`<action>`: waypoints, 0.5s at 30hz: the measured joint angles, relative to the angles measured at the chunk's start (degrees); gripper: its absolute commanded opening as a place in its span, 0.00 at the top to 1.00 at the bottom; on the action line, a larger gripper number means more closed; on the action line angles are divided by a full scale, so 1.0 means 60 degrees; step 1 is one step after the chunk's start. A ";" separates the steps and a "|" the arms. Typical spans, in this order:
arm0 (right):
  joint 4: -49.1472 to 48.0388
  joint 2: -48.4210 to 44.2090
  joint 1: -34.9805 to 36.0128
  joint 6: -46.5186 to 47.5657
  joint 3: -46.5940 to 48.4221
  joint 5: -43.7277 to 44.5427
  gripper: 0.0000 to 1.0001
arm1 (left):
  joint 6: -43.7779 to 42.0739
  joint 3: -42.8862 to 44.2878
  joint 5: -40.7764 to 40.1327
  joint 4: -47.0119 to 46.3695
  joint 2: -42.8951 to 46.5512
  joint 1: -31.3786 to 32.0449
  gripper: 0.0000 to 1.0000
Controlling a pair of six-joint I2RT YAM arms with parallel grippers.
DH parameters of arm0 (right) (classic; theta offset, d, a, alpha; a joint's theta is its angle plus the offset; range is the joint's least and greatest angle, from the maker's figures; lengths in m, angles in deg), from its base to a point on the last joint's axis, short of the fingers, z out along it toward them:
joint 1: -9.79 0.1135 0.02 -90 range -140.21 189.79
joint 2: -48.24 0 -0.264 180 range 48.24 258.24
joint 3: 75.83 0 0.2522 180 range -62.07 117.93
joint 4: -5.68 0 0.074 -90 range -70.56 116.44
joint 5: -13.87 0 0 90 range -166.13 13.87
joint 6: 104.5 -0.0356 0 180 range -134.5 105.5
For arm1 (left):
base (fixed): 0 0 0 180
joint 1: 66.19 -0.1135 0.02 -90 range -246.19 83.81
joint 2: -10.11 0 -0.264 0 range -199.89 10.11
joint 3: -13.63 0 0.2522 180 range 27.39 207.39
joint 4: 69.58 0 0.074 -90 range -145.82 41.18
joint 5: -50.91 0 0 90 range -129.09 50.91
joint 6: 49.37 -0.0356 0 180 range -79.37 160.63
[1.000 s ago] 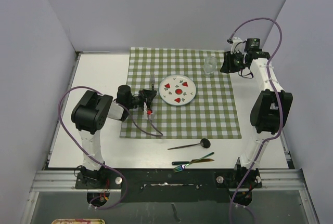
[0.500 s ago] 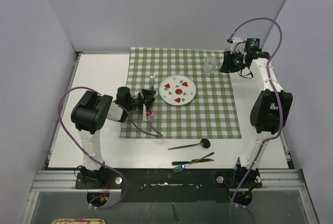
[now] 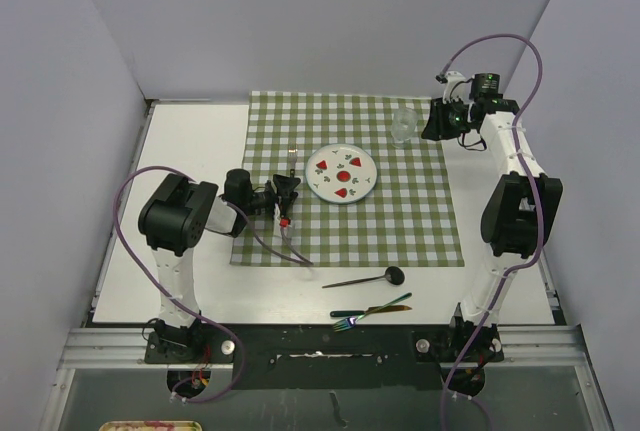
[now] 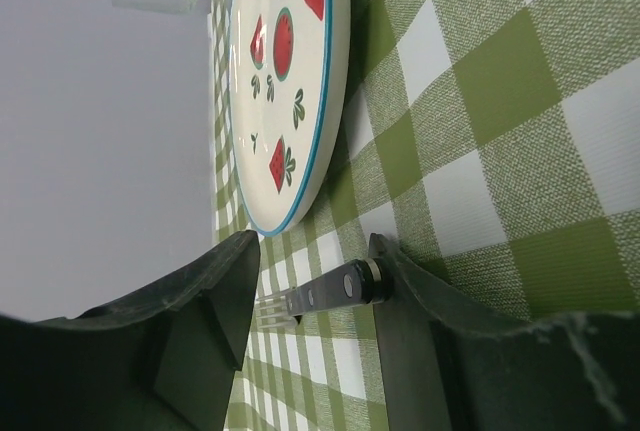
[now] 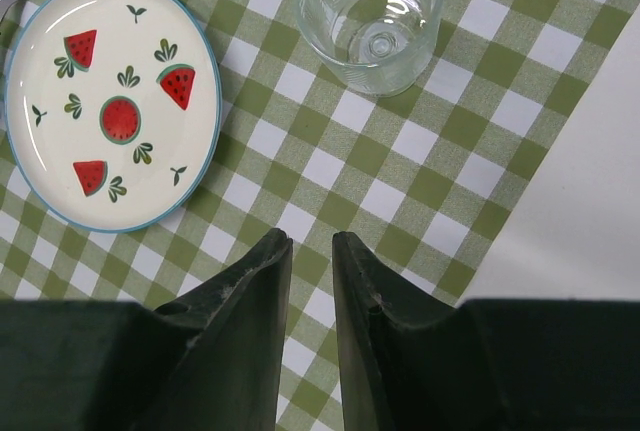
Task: Set the dinner table for one person
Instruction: Place the fork on the napkin.
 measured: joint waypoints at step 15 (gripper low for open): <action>-0.0066 0.0000 -0.0164 0.0004 -0.0044 -0.0273 0.76 | -0.0758 0.0018 0.0204 0.0277 0.0000 0.0000 0.54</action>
